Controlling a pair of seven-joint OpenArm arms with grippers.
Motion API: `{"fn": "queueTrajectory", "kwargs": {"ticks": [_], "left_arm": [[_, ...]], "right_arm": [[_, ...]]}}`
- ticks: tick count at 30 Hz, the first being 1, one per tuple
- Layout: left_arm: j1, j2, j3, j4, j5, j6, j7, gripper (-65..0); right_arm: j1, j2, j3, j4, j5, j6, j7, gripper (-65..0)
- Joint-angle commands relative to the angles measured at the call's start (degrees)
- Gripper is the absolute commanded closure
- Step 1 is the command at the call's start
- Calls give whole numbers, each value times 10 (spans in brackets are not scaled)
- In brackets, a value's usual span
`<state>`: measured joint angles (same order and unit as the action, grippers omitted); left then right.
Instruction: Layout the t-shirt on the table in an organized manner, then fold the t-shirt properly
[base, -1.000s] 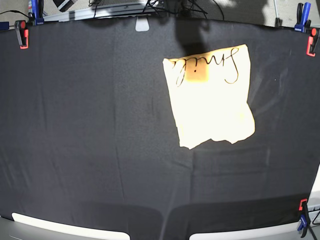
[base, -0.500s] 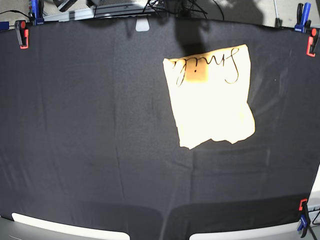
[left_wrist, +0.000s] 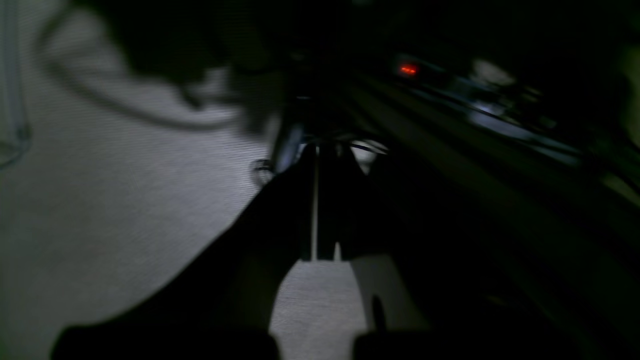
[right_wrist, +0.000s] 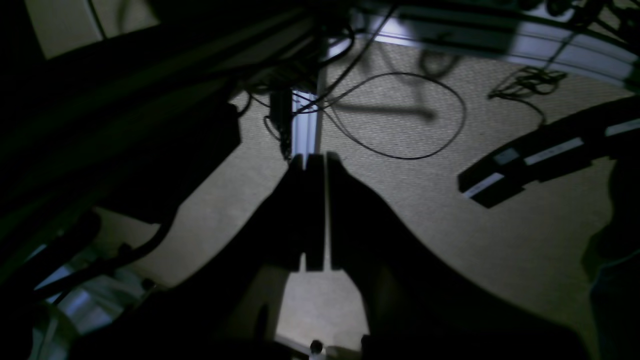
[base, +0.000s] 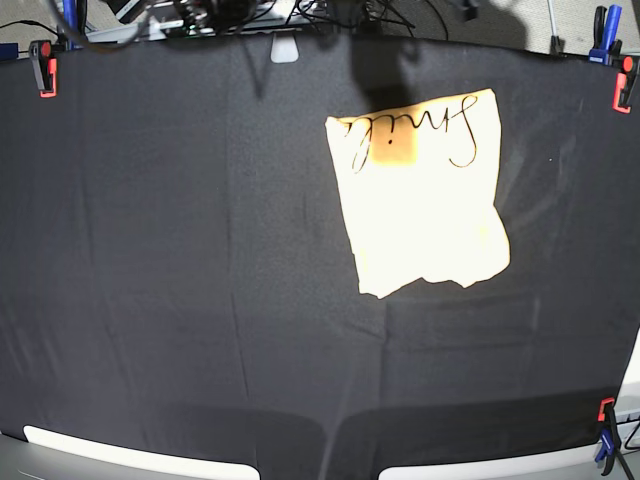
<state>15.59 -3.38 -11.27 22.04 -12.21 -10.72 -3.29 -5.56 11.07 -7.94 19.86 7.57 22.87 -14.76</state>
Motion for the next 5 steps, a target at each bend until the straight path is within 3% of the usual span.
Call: {"fn": "queueTrajectory", "kwargs": {"ticks": [1,5], "left_arm": [[4,3,-1,0,-3,-3,-10,0],[4,9,-1,0,-2,-4,-10,0]], "right_arm": [[0,5,0,0,1,4,-1,0],[0,5,0,0,1,4,-1,0]]}}
